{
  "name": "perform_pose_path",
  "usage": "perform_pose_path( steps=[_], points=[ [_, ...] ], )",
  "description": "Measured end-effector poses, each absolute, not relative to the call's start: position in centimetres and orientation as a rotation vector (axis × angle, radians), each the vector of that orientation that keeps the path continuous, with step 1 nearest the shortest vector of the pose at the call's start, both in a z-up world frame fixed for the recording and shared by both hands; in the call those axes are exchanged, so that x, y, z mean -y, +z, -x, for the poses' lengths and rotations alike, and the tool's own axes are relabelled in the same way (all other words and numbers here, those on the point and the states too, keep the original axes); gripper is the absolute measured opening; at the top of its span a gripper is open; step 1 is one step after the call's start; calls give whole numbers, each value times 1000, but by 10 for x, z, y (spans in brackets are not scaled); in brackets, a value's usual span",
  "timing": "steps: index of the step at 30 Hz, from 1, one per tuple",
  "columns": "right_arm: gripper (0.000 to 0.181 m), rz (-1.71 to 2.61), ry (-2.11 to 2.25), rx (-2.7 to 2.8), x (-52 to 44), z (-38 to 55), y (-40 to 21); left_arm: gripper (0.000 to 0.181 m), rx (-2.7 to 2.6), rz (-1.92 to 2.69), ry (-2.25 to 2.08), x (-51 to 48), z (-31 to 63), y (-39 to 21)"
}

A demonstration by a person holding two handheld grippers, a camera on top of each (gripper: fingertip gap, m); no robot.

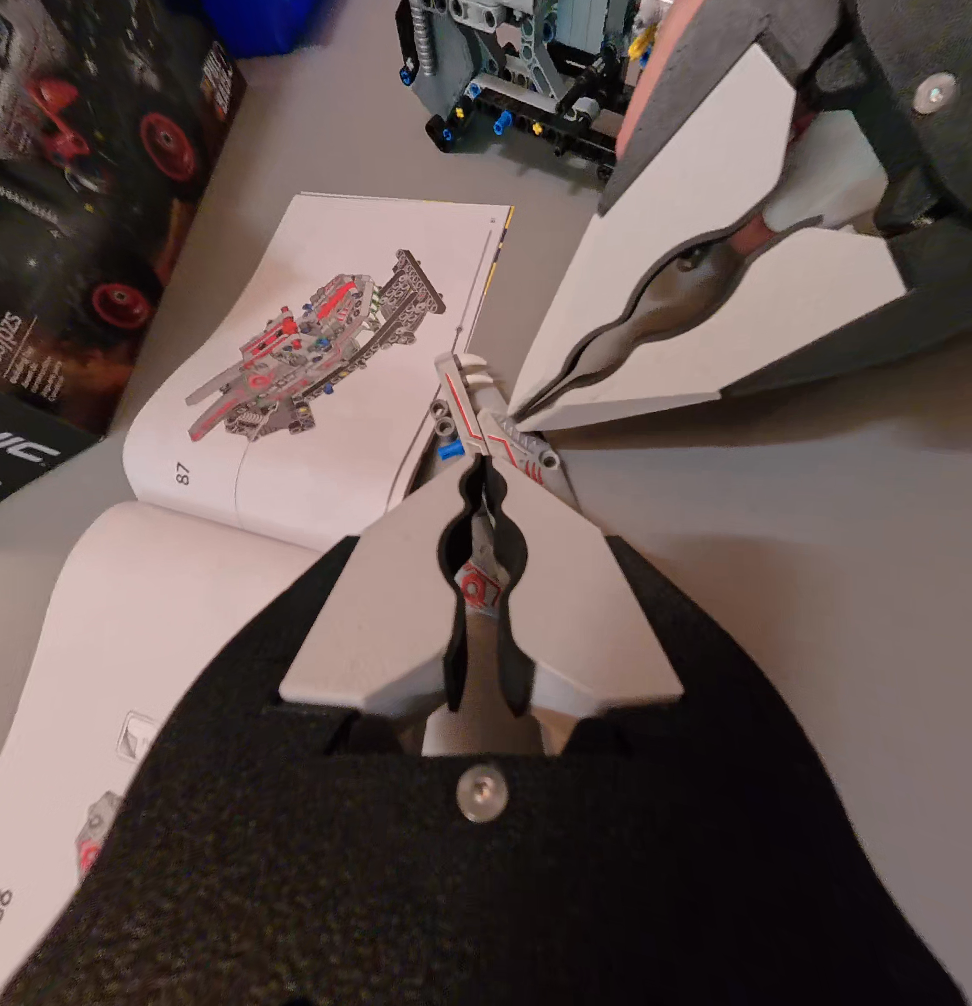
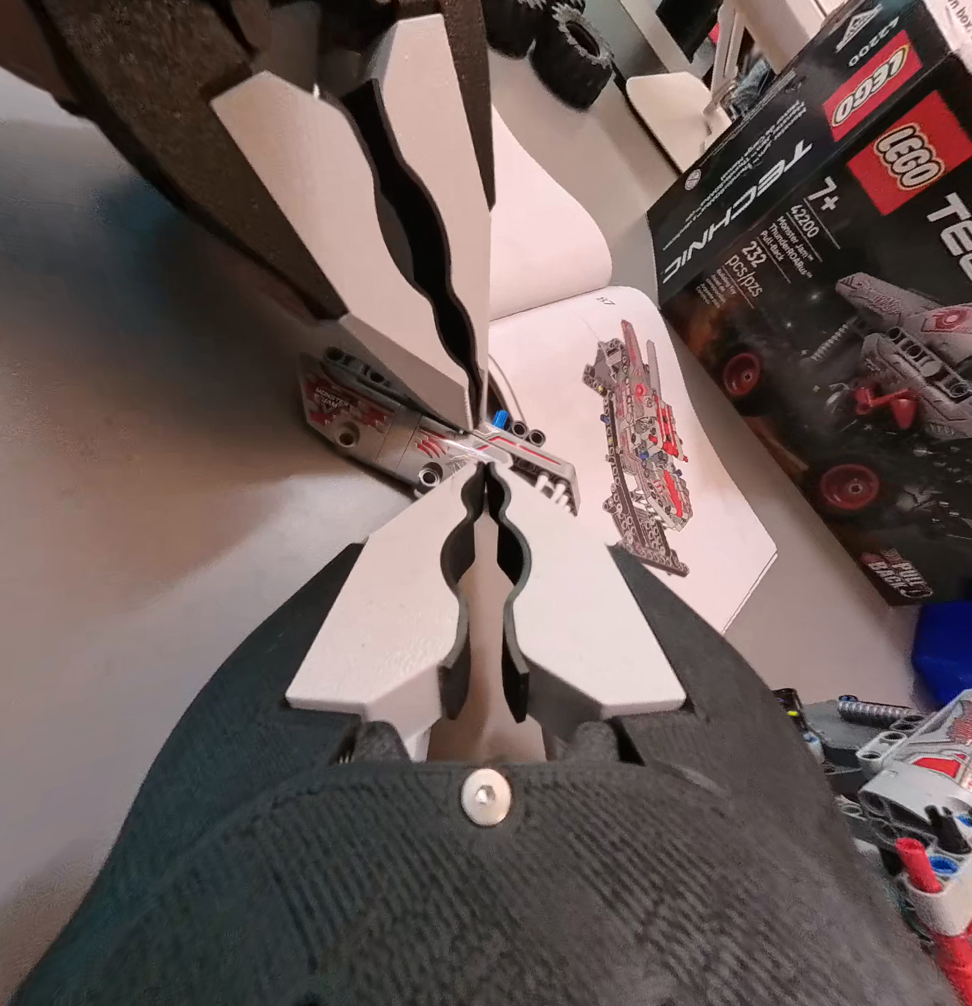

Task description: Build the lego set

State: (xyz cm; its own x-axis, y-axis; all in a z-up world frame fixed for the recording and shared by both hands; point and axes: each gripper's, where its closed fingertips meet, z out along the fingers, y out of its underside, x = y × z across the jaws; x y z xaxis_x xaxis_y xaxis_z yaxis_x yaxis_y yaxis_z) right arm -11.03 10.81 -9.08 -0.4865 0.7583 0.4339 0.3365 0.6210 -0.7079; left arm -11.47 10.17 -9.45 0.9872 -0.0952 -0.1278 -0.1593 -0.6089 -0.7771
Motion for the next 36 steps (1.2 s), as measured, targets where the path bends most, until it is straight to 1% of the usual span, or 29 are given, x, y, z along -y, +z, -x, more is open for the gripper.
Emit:
perform_pose_path(
  steps=[4,5,8,9,11,12,13,15,16,18,20,21,22,23,24,26,28,36],
  points=[
    [0,866,662,2153,-109,104,-102,0,-154,2230,230,-93,130,-90],
    [4,861,646,2163,-109,102,-104,0,-140,2222,209,-91,130,-88],
    [12,873,733,2163,-100,93,-98,29,-54,2229,152,-81,130,-86],
    [14,888,781,2155,-96,89,-93,41,-25,2249,131,-77,130,-88],
    [17,911,867,2097,-92,79,-76,63,32,2303,94,-70,130,-98],
    [21,926,894,2031,-96,75,-63,70,52,2332,73,-68,129,-103],
    [25,961,904,1931,-105,72,-47,74,67,2344,62,-68,128,-106],
    [30,1093,865,1685,-143,64,-15,72,59,2337,66,-71,125,-106],
    [38,1158,826,1572,-167,58,-3,67,31,2334,53,-73,121,-106],
    [63,1272,728,1409,-213,46,10,65,6,2351,34,-77,116,-109],
    [93,1391,658,1360,-245,42,-3,62,-16,2373,56,-80,115,-113],
    [104,1458,653,1362,-254,42,-15,55,-31,2368,54,-82,113,-112],
    [110,1517,666,1364,-258,44,-26,55,-49,2371,53,-83,111,-112],
    [109,1555,697,1359,-258,46,-33,55,-61,2377,69,-83,111,-112],
    [103,1572,736,1348,-257,48,-37,55,-84,2379,83,-82,110,-111],
    [84,1584,769,1359,-253,52,-44,55,-173,2372,86,-80,102,-110],
    [78,1567,760,1389,-251,55,-51,55,-263,2350,75,-76,91,-110],
    [73,1437,749,1564,-260,39,-52,55,-632,2207,-112,-62,30,-109]
  ],
)
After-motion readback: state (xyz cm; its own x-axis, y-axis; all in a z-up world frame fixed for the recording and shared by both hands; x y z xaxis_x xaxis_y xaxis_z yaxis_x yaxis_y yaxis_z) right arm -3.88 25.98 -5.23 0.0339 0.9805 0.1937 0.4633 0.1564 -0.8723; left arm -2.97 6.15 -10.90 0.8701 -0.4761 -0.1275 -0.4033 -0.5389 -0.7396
